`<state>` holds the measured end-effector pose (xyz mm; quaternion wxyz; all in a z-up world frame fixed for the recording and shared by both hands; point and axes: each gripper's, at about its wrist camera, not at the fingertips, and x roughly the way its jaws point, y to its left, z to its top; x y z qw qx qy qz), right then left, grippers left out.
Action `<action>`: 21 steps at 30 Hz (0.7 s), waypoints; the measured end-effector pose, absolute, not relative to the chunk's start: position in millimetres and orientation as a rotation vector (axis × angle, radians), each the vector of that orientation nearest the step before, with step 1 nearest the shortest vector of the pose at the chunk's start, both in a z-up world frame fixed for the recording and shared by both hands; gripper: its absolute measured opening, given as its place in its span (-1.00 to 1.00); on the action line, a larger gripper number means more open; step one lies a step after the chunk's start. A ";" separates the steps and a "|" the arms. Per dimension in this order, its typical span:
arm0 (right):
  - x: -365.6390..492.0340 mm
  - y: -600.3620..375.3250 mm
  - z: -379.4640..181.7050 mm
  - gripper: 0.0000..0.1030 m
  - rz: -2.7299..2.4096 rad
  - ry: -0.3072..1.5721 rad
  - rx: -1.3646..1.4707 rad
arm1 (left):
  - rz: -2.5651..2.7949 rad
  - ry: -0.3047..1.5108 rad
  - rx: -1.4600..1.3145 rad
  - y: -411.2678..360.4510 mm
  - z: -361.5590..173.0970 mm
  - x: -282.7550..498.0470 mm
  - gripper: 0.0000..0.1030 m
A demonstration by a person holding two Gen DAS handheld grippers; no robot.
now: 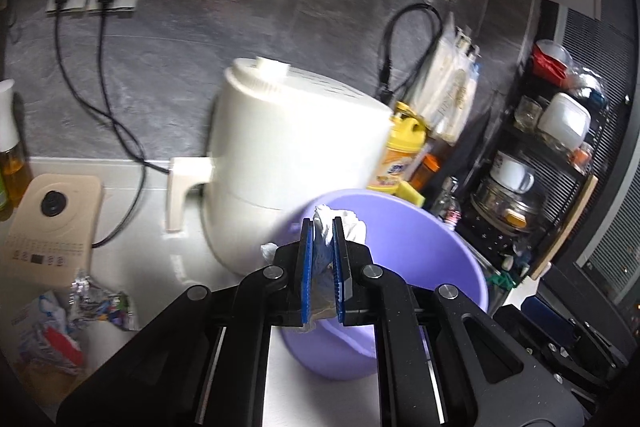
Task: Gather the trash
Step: 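Carry the tissue and plastic bag in both tools over the lilac bucket, then open both tools over the bucket to drop the tissue and bag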
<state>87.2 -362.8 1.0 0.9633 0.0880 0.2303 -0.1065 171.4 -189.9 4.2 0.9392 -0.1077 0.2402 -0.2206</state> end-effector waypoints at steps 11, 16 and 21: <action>69.7 -398.2 -4.1 -0.18 -0.294 0.463 0.251 | -0.537 0.515 -0.169 -242.1 3.7 173.0 -0.81; 67.5 -403.6 -5.2 -0.15 -0.302 0.460 0.283 | -0.535 0.540 -0.142 -249.2 1.6 177.9 0.29; 66.7 -400.4 -2.9 -0.06 -0.297 0.444 0.306 | -0.500 0.540 -0.113 -237.8 5.8 177.0 0.43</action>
